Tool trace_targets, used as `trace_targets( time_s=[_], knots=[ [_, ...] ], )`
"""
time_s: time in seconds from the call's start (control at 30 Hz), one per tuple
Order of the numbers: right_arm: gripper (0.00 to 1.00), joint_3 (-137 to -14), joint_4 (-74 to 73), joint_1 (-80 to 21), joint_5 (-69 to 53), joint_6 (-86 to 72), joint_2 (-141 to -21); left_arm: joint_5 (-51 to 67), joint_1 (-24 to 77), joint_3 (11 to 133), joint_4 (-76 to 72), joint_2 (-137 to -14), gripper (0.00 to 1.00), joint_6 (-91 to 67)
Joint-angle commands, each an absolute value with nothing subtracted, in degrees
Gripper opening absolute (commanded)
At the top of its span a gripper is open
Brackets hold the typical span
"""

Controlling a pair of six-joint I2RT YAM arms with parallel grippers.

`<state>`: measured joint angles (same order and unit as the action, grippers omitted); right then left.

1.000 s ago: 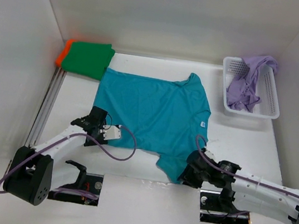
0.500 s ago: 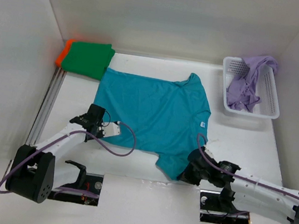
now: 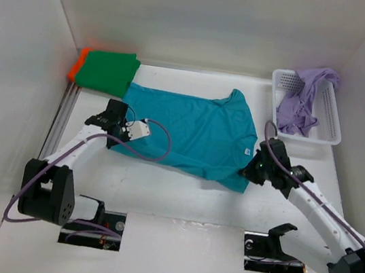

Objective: Fold and stack the t-shirts
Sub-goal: Grap the side of the flattened tshirt closest away from the robot with both arms

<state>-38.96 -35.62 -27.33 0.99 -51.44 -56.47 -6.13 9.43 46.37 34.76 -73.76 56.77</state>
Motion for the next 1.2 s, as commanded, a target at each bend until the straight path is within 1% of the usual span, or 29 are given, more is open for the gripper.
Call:
trace_targets(
  time_s=[0.0,0.07,0.17,0.33,0.47,0.5,0.6,0.63,0.7,0.77,0.83,0.9,1.03,1.17],
  knots=[
    [0.00,-44.64,-34.63,-21.15,-0.70,-37.72,-60.54,-4.57,9.10,50.45,36.04,-76.37,0.01,55.81],
    [0.00,-46.57,-33.32,-18.07,-2.28,-34.38,-63.53,-4.57,8.83,50.89,35.33,-78.13,0.02,56.16],
    [0.00,-48.34,-31.03,-16.13,-3.86,-31.65,-67.40,-4.57,8.83,51.85,34.98,-80.94,0.04,56.25],
    [0.00,-51.50,-29.45,-15.33,-5.27,-29.10,-74.17,-4.04,7.96,53.96,34.11,-84.98,0.04,55.81],
    [0.00,-53.43,-29.27,-15.60,-5.27,-28.48,-77.25,-3.96,7.43,56.24,32.70,-87.80,0.06,55.46],
    [0.00,-53.61,-29.09,-15.60,-5.27,-28.39,-77.52,-3.96,7.34,56.60,32.43,-88.32,0.09,55.37],
    [0.00,-53.70,-28.74,-15.60,-5.27,-28.65,-77.78,-3.96,7.25,57.22,31.91,-88.60,0.28,55.20],
    [0.00,-53.53,-28.74,-15.60,-5.36,-28.65,-77.87,-3.87,7.08,57.22,31.90,-87.98,0.33,55.20],
    [0.00,-53.26,-28.74,-15.77,-5.36,-28.74,-77.87,-2.56,6.72,57.22,32.60,-85.62,0.38,55.81],
    [0.01,-52.82,-28.48,-15.95,-5.36,-29.00,-77.87,-0.89,6.46,57.04,33.48,-83.42,0.41,56.33],
    [0.01,-52.39,-28.04,-16.12,-5.36,-29.27,-77.87,0.43,6.37,56.95,36.02,-82.18,0.41,57.12],
    [0.01,-52.03,-27.69,-16.21,-5.45,-29.53,-77.96,2.10,6.37,57.04,39.36,-82.70,0.40,57.83],
    [0.01,-51.86,-27.25,-16.65,-5.80,-29.62,-78.40,4.30,5.67,57.83,43.06,-87.96,0.35,56.70],
    [0.01,-51.77,-27.25,-16.83,-5.80,-29.71,-78.40,5.80,5.58,59.50,44.91,-92.01,0.35,54.14]
  ],
)
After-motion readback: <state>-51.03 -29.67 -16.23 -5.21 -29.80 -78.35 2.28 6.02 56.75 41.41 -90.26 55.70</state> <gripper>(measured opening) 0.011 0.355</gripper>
